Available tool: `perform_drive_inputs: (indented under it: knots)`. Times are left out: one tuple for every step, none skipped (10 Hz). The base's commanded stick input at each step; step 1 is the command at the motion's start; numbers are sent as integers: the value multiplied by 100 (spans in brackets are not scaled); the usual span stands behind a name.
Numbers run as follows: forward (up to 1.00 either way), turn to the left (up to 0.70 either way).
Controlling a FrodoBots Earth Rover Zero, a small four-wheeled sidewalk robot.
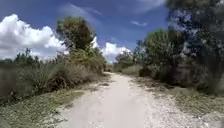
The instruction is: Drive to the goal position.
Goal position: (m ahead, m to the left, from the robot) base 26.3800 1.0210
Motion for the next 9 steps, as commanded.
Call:
perform_drive_inputs:
  knots:
    - [50, 0]
    - [50, 0]
    - [50, 0]
    - [50, 0]
    - [50, 0]
    - [50, 0]
    - [50, 0]
    - [50, 0]
    - [50, 0]
